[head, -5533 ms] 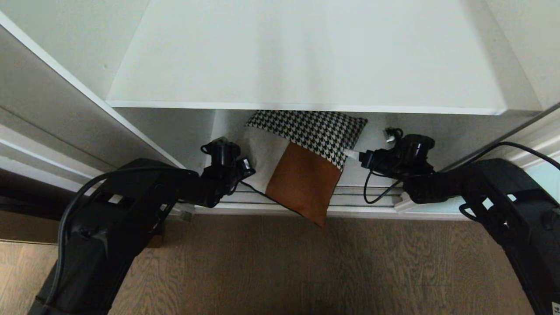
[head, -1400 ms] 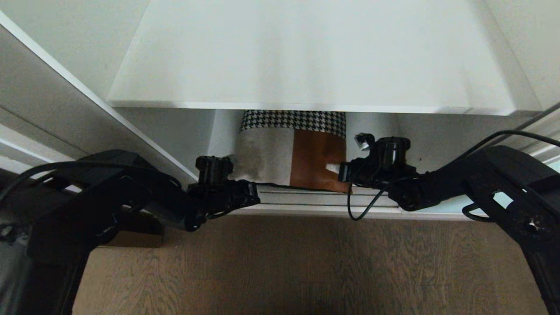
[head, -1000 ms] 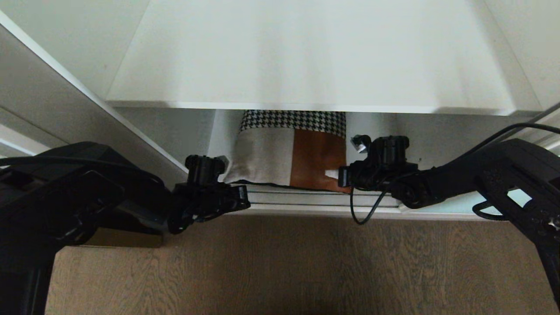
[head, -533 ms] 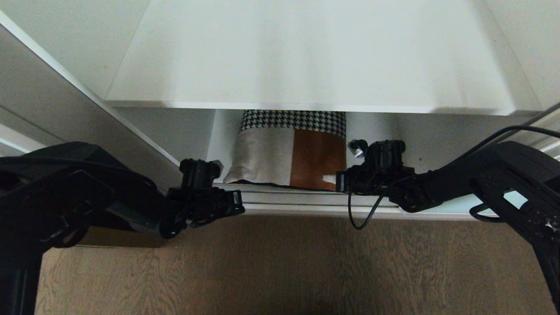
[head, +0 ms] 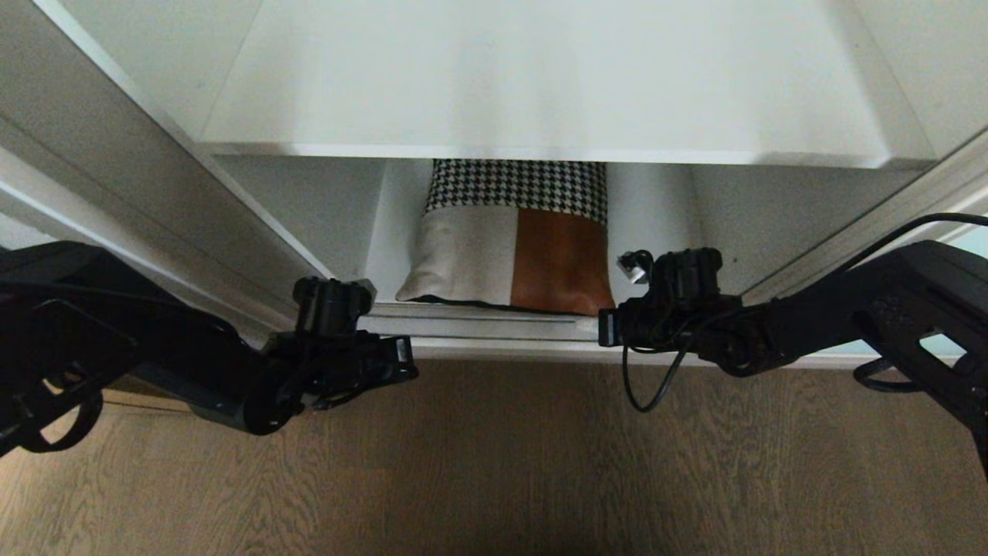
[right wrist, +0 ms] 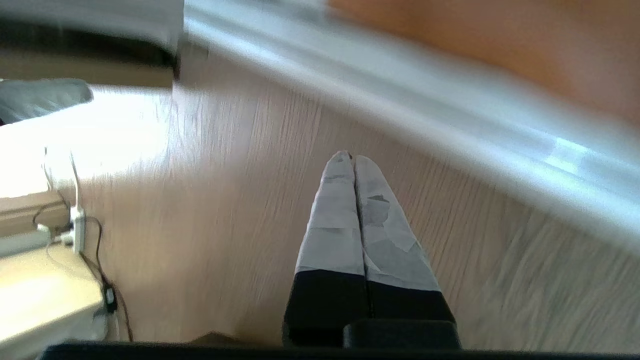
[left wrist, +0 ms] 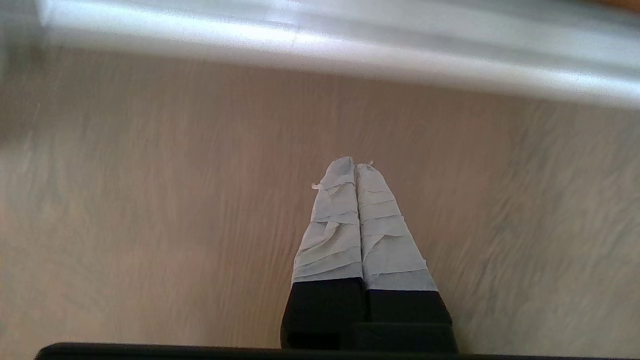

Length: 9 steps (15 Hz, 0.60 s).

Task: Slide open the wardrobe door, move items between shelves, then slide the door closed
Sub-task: Place the pillow on the lower shelf

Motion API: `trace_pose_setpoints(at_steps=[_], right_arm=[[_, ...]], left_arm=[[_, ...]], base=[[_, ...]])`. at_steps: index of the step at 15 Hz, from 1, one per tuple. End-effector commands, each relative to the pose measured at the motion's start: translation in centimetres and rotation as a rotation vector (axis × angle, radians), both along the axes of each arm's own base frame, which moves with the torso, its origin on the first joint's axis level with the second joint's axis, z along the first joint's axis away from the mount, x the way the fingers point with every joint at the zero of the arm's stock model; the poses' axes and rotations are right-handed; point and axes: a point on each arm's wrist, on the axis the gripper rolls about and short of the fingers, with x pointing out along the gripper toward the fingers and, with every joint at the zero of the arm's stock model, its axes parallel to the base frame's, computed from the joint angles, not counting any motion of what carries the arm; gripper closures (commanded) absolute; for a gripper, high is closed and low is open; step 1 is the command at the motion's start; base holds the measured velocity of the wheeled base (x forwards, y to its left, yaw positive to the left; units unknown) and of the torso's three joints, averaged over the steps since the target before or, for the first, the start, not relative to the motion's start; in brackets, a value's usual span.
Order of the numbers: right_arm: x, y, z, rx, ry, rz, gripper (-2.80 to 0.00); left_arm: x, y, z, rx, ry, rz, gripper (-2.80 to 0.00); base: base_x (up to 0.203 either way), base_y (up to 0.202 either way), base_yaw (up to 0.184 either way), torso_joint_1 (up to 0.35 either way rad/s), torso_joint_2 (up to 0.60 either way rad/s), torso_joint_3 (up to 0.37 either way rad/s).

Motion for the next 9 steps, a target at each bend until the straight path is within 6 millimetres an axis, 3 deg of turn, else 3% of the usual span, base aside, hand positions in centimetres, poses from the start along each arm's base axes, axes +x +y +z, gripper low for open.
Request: trace_pose_setpoints(at_steps=[1, 6, 9], right_arm=[[-1.0, -0.3, 0.4, 0.0, 0.009, 0.003, 0.0], [-2.3, -0.5, 0.6, -0.006, 0.03, 0.006, 0.0], [-4.4, -0.7, 1.7, -0.01, 0.038, 0.015, 0.0]], left_arm=[[-0.7, 0.2, 0.1, -0.003, 0.002, 0.003, 0.0], [-0.9, 0.2, 0.8, -0.03, -0.01, 0.015, 0.0], [-2.4, 0.8, 3.5, -0.031, -0.077, 0.051, 0.0]], base=[[-0.198, 0.0, 0.001, 0.011, 0.0, 0.006], [-0.178, 0.0, 0.001, 0.0, 0.0, 0.0], [0.0, 0.0, 0.0, 0.0, 0.0, 0.0]])
